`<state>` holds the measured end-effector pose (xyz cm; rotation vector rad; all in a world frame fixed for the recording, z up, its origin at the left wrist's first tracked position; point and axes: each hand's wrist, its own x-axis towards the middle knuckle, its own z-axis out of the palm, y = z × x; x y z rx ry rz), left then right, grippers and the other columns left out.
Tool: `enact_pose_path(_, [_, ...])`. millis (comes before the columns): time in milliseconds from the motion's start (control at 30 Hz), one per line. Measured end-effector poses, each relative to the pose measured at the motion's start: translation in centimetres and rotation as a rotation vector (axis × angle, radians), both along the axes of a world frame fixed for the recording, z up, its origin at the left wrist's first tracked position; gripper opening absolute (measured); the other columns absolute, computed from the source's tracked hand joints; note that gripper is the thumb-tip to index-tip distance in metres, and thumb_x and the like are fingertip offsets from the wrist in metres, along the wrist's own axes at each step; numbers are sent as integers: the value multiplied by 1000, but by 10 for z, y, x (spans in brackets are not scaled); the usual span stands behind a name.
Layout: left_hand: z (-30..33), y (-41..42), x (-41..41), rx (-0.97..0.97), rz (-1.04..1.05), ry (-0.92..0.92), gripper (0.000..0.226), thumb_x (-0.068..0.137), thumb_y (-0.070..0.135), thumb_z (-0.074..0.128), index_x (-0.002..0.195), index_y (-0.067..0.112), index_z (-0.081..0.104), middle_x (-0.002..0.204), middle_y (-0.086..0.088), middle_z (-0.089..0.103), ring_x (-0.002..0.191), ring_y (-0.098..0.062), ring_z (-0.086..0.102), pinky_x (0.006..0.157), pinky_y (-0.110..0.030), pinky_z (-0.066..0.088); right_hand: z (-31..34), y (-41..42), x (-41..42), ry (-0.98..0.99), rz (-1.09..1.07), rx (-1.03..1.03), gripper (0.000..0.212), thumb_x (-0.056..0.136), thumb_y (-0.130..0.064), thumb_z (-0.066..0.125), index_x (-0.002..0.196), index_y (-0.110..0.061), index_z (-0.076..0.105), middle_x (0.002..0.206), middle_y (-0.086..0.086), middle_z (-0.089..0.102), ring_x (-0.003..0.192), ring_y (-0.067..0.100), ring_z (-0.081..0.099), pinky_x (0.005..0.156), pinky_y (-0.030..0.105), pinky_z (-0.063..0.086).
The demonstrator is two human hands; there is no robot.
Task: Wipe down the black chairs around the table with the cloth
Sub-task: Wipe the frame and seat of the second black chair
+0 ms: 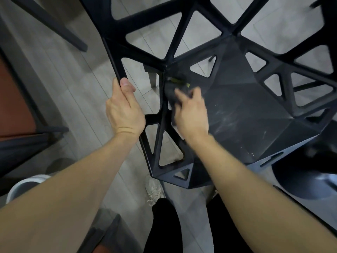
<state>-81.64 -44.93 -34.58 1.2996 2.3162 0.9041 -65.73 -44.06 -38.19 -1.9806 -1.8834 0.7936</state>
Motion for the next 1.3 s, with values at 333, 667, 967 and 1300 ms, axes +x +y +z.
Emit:
enact_pose_path(333, [0, 0, 0, -12, 15, -15, 56, 113, 48, 18, 103, 11, 59, 66, 11, 54, 60, -24, 60, 66, -51, 53, 13, -109, 50, 21, 164, -107, 48, 101, -20, 60, 149, -24, 59, 122, 7, 49, 94, 32, 61, 82, 46, 60])
enact_pose_path(667, [2, 0, 1, -31, 19, 5, 56, 113, 48, 18, 104, 11, 59, 66, 11, 55, 60, -23, 60, 66, -49, 53, -8, -11, 17, 98, 85, -81, 51, 102, -21, 57, 152, -31, 57, 136, 6, 45, 100, 33, 64, 94, 47, 57])
enact_pose_path(967, [3, -1, 2, -18, 19, -4, 58, 111, 50, 17, 104, 11, 58, 63, -6, 57, 57, -27, 58, 62, -51, 50, -11, 16, -3, 45, 40, -38, 52, 104, -20, 55, 155, -24, 52, 146, 17, 44, 114, 42, 58, 100, 50, 53])
enact_pose_path(1300, [6, -2, 3, -40, 33, -1, 57, 111, 50, 17, 103, 11, 57, 65, -10, 59, 59, -31, 58, 64, -57, 50, 8, -50, 34, 11, 168, -151, 48, 106, -22, 52, 154, -27, 51, 135, 10, 47, 98, 40, 61, 87, 46, 55])
